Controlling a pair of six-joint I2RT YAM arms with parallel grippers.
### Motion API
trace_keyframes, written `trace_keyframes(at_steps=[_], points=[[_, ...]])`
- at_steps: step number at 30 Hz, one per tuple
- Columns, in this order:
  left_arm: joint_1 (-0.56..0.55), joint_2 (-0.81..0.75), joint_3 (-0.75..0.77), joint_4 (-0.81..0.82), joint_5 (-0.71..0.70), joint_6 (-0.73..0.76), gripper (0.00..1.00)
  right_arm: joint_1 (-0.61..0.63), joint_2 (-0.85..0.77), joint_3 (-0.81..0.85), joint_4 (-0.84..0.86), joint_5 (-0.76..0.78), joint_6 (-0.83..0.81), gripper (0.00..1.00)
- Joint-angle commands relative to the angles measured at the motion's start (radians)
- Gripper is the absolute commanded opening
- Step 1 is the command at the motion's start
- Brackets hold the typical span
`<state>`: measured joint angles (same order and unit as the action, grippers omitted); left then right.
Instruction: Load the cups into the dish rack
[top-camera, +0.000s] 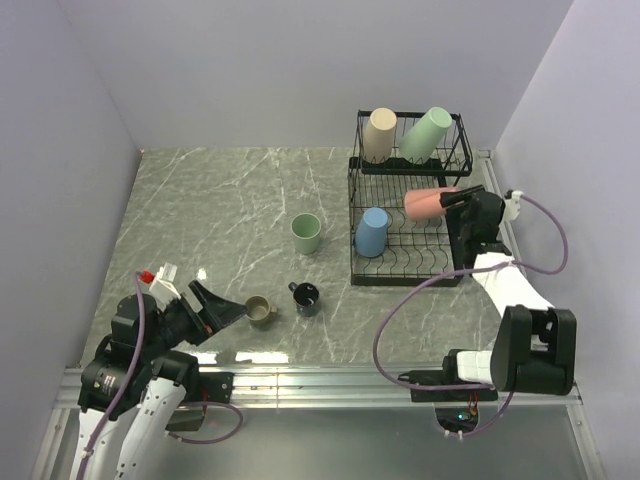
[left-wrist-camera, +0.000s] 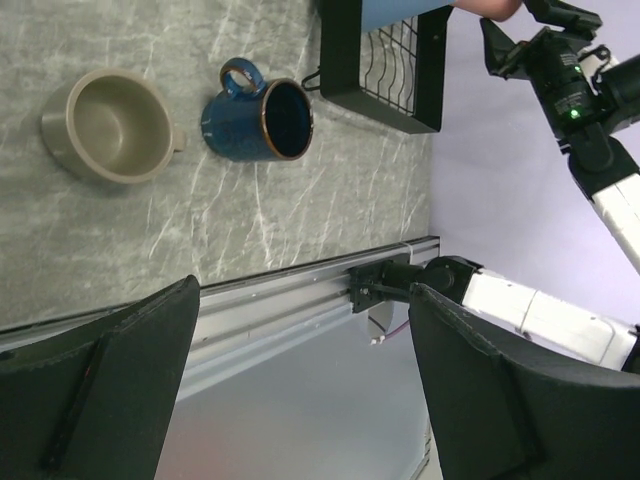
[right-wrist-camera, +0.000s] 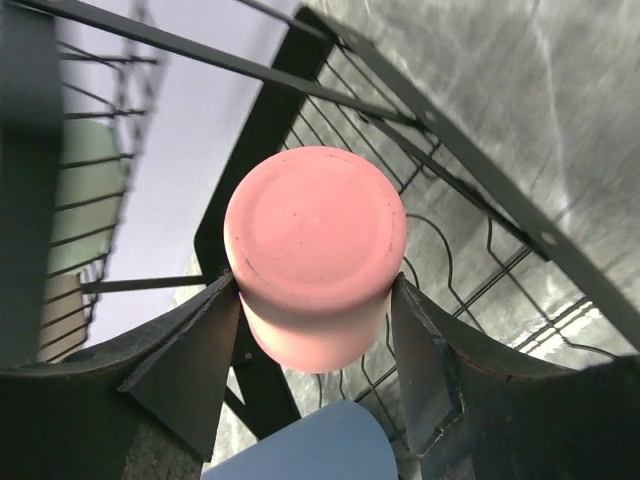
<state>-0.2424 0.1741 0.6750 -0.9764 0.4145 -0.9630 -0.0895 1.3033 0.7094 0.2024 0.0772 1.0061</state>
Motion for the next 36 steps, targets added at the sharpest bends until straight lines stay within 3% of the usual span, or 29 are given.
trace_keyframes(at_steps=[1, 8, 15, 27, 36], points=[[0.003, 0.021, -0.002, 0.084, 0.018, 0.0, 0.91, 0.007, -0.081, 0.096, -0.118, 0.079, -0.119, 0.0], [0.005, 0.002, 0.003, 0.061, 0.015, -0.011, 0.9, 0.045, -0.072, 0.235, -0.323, 0.249, -0.302, 0.0], [0.003, -0.044, 0.001, 0.021, 0.0, -0.043, 0.9, 0.175, 0.02, 0.318, -0.415, 0.4, -0.383, 0.0], [0.003, -0.084, 0.032, -0.053, -0.034, -0.065, 0.9, 0.293, 0.128, 0.39, -0.494, 0.613, -0.448, 0.0], [0.003, -0.09, 0.038, -0.073, -0.037, -0.06, 0.9, 0.313, 0.058, 0.319, -0.433, 0.553, -0.443, 0.0]])
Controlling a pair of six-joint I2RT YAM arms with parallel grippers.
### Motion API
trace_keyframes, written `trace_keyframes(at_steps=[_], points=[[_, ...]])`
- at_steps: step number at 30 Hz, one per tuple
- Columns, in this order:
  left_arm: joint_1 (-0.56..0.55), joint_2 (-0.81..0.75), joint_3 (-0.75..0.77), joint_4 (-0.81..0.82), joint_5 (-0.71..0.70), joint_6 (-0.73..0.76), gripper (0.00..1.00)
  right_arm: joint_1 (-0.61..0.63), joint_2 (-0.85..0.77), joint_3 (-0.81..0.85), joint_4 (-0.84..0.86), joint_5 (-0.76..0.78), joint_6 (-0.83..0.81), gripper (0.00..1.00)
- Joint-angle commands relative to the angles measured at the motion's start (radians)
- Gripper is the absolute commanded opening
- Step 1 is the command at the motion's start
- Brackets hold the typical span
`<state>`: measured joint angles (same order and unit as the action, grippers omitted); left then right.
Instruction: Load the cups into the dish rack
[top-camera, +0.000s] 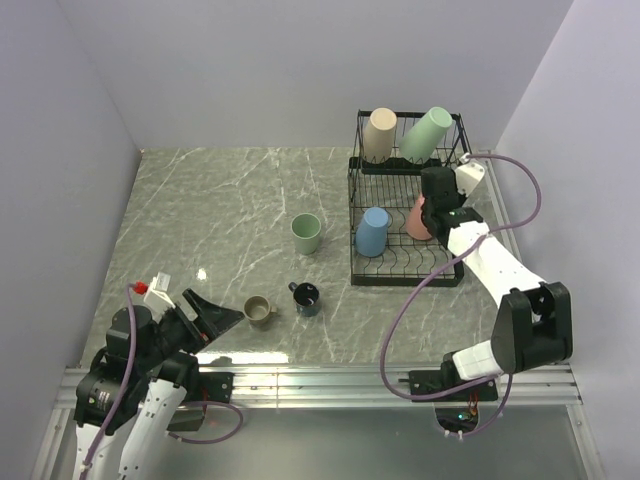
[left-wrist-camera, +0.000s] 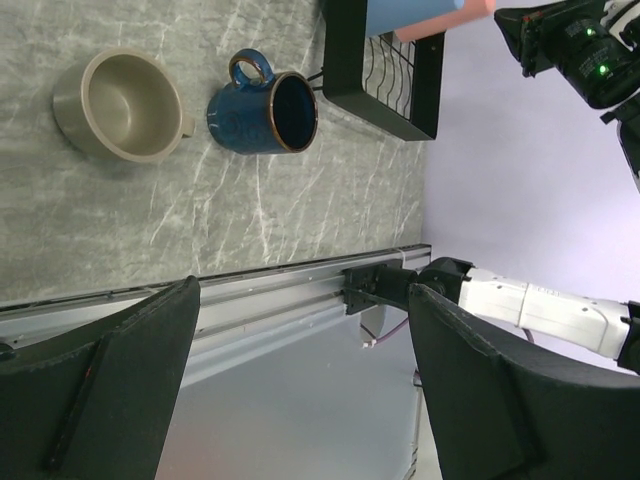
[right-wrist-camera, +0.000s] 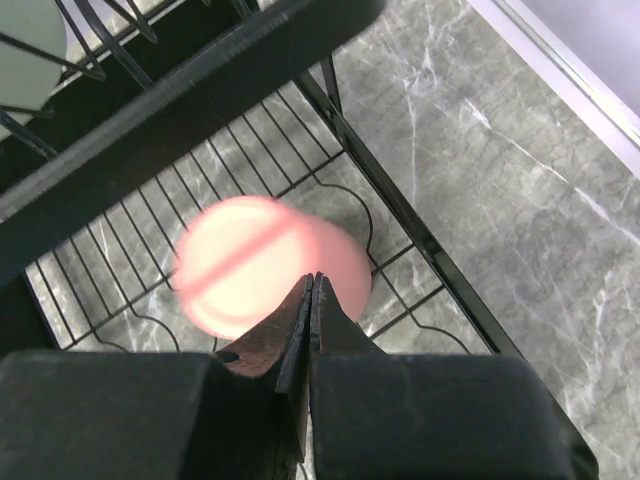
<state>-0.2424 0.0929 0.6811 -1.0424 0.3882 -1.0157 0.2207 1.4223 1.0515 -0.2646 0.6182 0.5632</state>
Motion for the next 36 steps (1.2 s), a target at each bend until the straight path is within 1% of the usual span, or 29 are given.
trace_keyframes(at_steps=[1, 6, 8, 9, 11, 12, 14, 15, 17, 18, 19, 20, 21, 22, 24, 25, 27, 28, 30, 31, 33, 34, 36], points=[[0.005, -0.005, 0.032, -0.005, -0.011, -0.007, 0.9, 0.005, -0.075, -0.042, 0.034, 0.009, 0.015, 0.0], [0.003, 0.004, 0.034, 0.01, -0.008, 0.0, 0.91, 0.003, -0.137, -0.053, 0.011, 0.014, 0.02, 0.0], [0.003, 0.011, 0.026, 0.025, -0.002, 0.002, 0.91, 0.005, -0.16, -0.045, -0.001, 0.011, 0.012, 0.03], [0.003, 0.014, 0.023, 0.033, -0.002, 0.003, 0.91, 0.003, -0.189, -0.041, -0.002, 0.006, 0.01, 0.1], [0.003, 0.028, 0.011, 0.068, 0.006, 0.006, 0.91, 0.003, -0.223, -0.025, -0.015, -0.008, 0.01, 0.2], [0.003, 0.037, 0.008, 0.085, 0.006, 0.015, 0.91, 0.003, -0.256, -0.019, -0.021, -0.046, 0.012, 0.28], [0.003, 0.083, 0.002, 0.122, 0.003, 0.038, 0.91, 0.011, -0.287, 0.01, -0.064, -0.08, 0.023, 0.35], [0.003, 0.108, 0.005, 0.157, -0.009, 0.072, 0.91, 0.019, -0.313, 0.022, -0.088, -0.095, 0.03, 0.43], [0.005, 0.212, 0.026, 0.183, -0.034, 0.113, 0.91, 0.046, -0.345, 0.048, -0.165, -0.103, 0.043, 0.52], [0.003, 0.256, 0.04, 0.205, -0.064, 0.161, 0.96, 0.052, -0.385, 0.05, -0.188, -0.109, 0.052, 0.61], [0.003, 0.36, 0.073, 0.215, -0.084, 0.189, 0.98, 0.057, -0.407, 0.047, -0.224, -0.147, 0.061, 0.64], [0.003, 0.413, 0.093, 0.225, -0.098, 0.25, 0.99, 0.066, -0.449, 0.045, -0.243, -0.165, 0.069, 0.69], [0.003, 0.466, 0.115, 0.249, -0.133, 0.276, 0.99, 0.071, -0.471, 0.039, -0.26, -0.19, 0.075, 0.7], [0.003, 0.566, 0.154, 0.272, -0.147, 0.299, 0.99, 0.077, -0.491, 0.039, -0.307, -0.222, 0.082, 0.71], [0.003, 0.661, 0.188, 0.323, -0.161, 0.341, 0.99, 0.095, -0.549, 0.041, -0.358, -0.248, 0.093, 0.72], [0.003, 0.75, 0.219, 0.382, -0.172, 0.347, 0.99, 0.098, -0.571, 0.042, -0.402, -0.279, 0.096, 0.72], [-0.024, 0.839, 0.273, 0.435, -0.192, 0.342, 0.99, 0.106, -0.636, 0.042, -0.444, -0.302, 0.102, 0.72], [-0.034, 0.934, 0.294, 0.464, -0.205, 0.344, 0.99, 0.108, -0.66, 0.044, -0.49, -0.311, 0.104, 0.72], [-0.058, 1.031, 0.36, 0.482, -0.233, 0.341, 0.97, 0.108, -0.726, 0.05, -0.542, -0.308, 0.107, 0.72], [-0.066, 1.124, 0.385, 0.492, -0.259, 0.342, 0.97, 0.108, -0.749, 0.059, -0.591, -0.302, 0.109, 0.72], [-0.092, 1.211, 0.458, 0.498, -0.276, 0.35, 0.97, 0.108, -0.805, 0.067, -0.634, -0.293, 0.103, 0.73], [-0.1, 1.285, 0.481, 0.499, -0.284, 0.351, 0.96, 0.108, -0.822, 0.076, -0.675, -0.291, 0.099, 0.73], [-0.124, 1.349, 0.543, 0.516, -0.291, 0.361, 0.96, 0.108, -0.862, 0.088, -0.719, -0.278, 0.099, 0.73]])
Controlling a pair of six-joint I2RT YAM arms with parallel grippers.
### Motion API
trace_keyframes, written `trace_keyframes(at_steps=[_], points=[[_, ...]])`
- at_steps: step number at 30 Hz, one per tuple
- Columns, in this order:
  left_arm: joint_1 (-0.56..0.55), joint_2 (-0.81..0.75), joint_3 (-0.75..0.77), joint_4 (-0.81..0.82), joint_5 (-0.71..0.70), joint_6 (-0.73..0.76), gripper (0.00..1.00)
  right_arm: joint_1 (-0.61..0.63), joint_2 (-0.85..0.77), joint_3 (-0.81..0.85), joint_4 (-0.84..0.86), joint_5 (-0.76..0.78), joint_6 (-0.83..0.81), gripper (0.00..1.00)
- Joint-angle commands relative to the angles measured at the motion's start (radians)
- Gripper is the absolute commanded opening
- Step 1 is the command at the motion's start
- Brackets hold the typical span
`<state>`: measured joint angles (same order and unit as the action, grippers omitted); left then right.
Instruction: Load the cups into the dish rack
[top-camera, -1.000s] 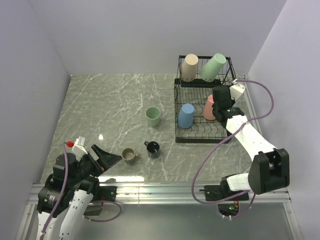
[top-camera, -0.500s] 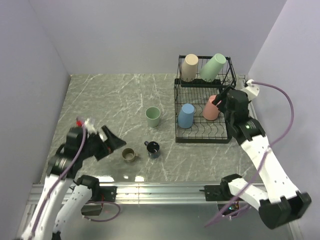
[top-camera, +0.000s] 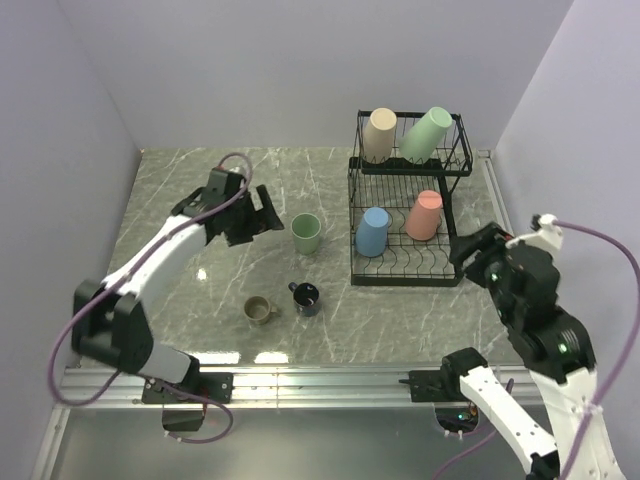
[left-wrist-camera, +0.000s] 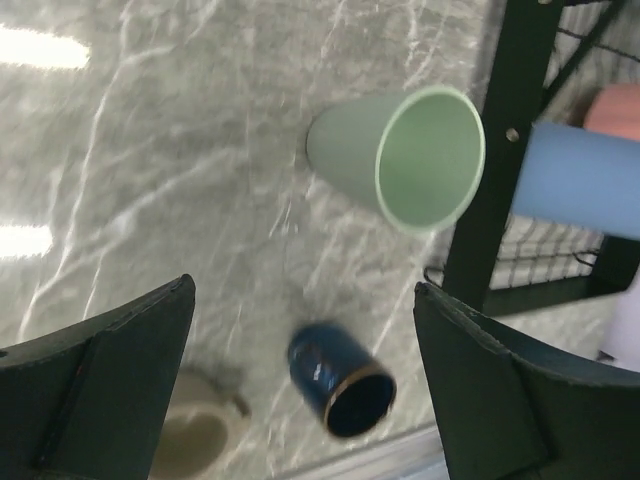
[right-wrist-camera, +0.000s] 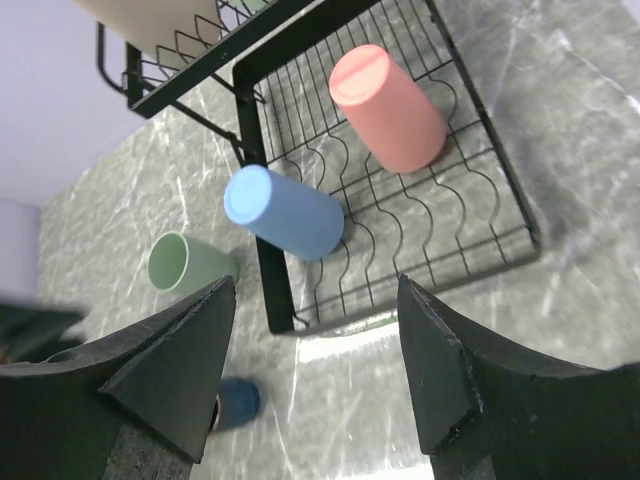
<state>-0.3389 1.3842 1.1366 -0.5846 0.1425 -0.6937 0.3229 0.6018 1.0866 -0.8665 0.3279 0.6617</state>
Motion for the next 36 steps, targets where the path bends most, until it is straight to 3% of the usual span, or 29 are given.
trace_keyframes(at_steps=[1, 12, 15, 16, 22, 28, 32, 33, 36], points=[[-0.037, 0.114, 0.107, 0.063, -0.047, 0.04, 0.96, 0.005, -0.054, 0.055, -0.156, 0.02, 0.003, 0.73], [-0.092, 0.426, 0.302, 0.078, -0.029, 0.066, 0.82, 0.005, -0.166, 0.042, -0.269, 0.022, 0.042, 0.73], [-0.107, 0.472, 0.328, 0.062, -0.04, 0.08, 0.66, 0.005, -0.175, 0.047, -0.285, 0.039, 0.045, 0.72], [-0.112, 0.48, 0.33, 0.057, -0.043, 0.086, 0.45, 0.004, -0.18, 0.048, -0.287, 0.04, 0.047, 0.73], [-0.114, 0.507, 0.308, 0.055, -0.02, 0.102, 0.0, 0.007, -0.174, 0.047, -0.295, 0.04, 0.055, 0.72], [-0.057, 0.42, 0.267, 0.068, 0.032, 0.094, 0.0, 0.005, -0.151, 0.061, -0.217, -0.05, 0.046, 0.72], [0.037, 0.253, 0.114, 0.253, 0.343, -0.004, 0.0, 0.007, -0.125, 0.015, -0.01, -0.324, 0.022, 0.74], [0.047, 0.193, 0.094, 0.347, 0.394, -0.024, 0.0, 0.005, -0.113, 0.003, 0.071, -0.445, 0.039, 0.75], [0.057, 0.094, 0.04, 0.494, 0.599, -0.11, 0.0, 0.007, -0.07, -0.068, 0.255, -0.571, 0.149, 0.77]])
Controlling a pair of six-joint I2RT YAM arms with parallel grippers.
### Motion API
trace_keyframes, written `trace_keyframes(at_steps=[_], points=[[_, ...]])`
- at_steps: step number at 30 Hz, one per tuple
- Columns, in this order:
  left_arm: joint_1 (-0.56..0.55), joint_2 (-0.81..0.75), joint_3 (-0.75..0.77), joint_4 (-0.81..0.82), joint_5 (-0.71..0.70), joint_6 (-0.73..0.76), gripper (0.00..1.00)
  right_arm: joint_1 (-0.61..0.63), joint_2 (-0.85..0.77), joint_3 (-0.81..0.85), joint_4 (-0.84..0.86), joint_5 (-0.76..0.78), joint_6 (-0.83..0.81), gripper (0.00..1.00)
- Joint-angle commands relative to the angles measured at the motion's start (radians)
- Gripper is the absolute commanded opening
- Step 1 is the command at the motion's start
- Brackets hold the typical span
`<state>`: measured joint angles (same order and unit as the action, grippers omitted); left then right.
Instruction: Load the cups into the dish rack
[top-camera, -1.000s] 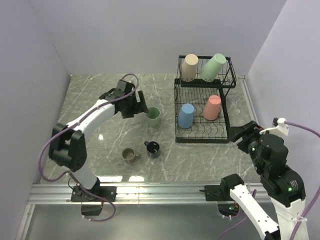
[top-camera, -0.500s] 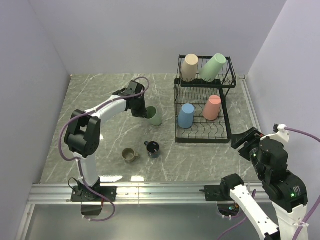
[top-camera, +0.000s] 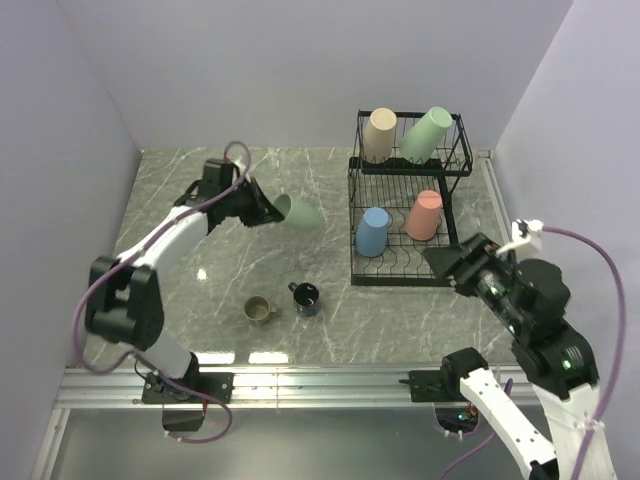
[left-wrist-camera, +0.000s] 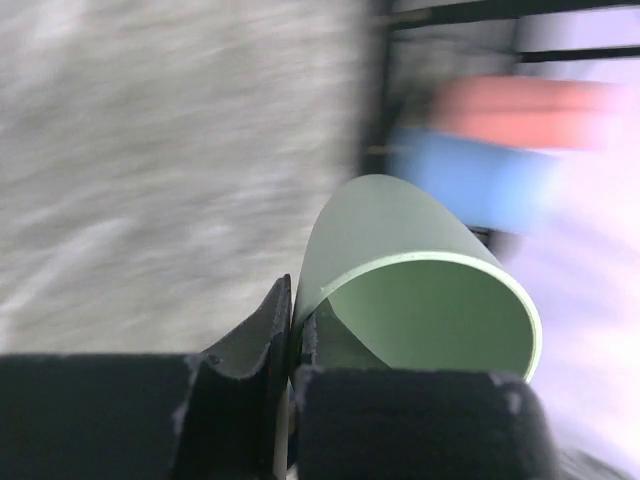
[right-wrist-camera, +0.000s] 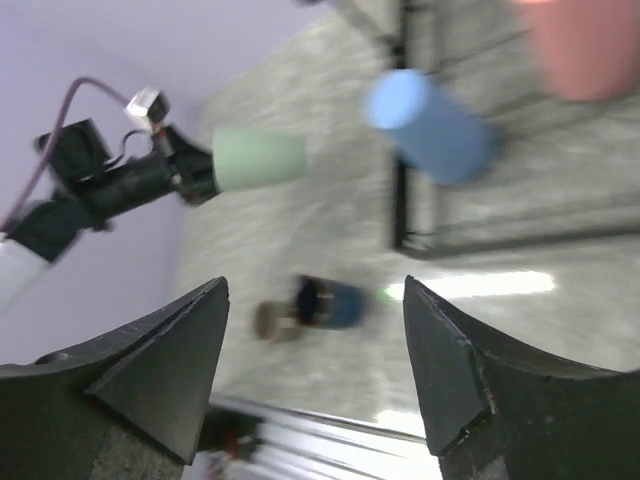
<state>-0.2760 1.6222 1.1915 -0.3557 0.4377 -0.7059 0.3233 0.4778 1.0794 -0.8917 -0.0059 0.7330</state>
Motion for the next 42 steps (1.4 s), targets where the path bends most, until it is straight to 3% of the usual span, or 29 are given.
trace_keyframes(at_steps=[1, 3, 4, 7, 9, 11, 17, 22, 42], points=[[-0.008, -0.171, -0.036, 0.428, 0.353, -0.184, 0.0, 0.005, 0.067, -0.082, 0.334, -0.299, 0.11, 0.81], [-0.008, -0.252, -0.133, 0.614, 0.432, -0.312, 0.0, 0.005, 0.082, -0.148, 0.48, -0.351, 0.215, 0.85], [-0.008, -0.275, -0.171, 0.837, 0.468, -0.455, 0.0, 0.006, 0.102, -0.166, 0.529, -0.403, 0.25, 0.88], [-0.015, -0.341, -0.289, 1.122, 0.489, -0.663, 0.0, 0.006, 0.152, -0.248, 0.759, -0.477, 0.403, 0.91], [-0.026, -0.384, -0.36, 1.213, 0.475, -0.723, 0.0, 0.01, 0.173, -0.294, 0.921, -0.511, 0.511, 0.93], [-0.048, -0.41, -0.41, 1.288, 0.454, -0.779, 0.0, 0.013, 0.205, -0.299, 0.976, -0.517, 0.56, 0.95], [-0.103, -0.467, -0.489, 1.32, 0.34, -0.793, 0.0, 0.066, 0.291, -0.28, 1.114, -0.534, 0.598, 0.96], [-0.149, -0.459, -0.543, 1.456, 0.234, -0.866, 0.0, 0.112, 0.317, -0.288, 1.168, -0.503, 0.625, 0.97], [-0.318, -0.415, -0.518, 1.318, 0.07, -0.753, 0.0, 0.207, 0.38, -0.208, 1.175, -0.447, 0.605, 0.94]])
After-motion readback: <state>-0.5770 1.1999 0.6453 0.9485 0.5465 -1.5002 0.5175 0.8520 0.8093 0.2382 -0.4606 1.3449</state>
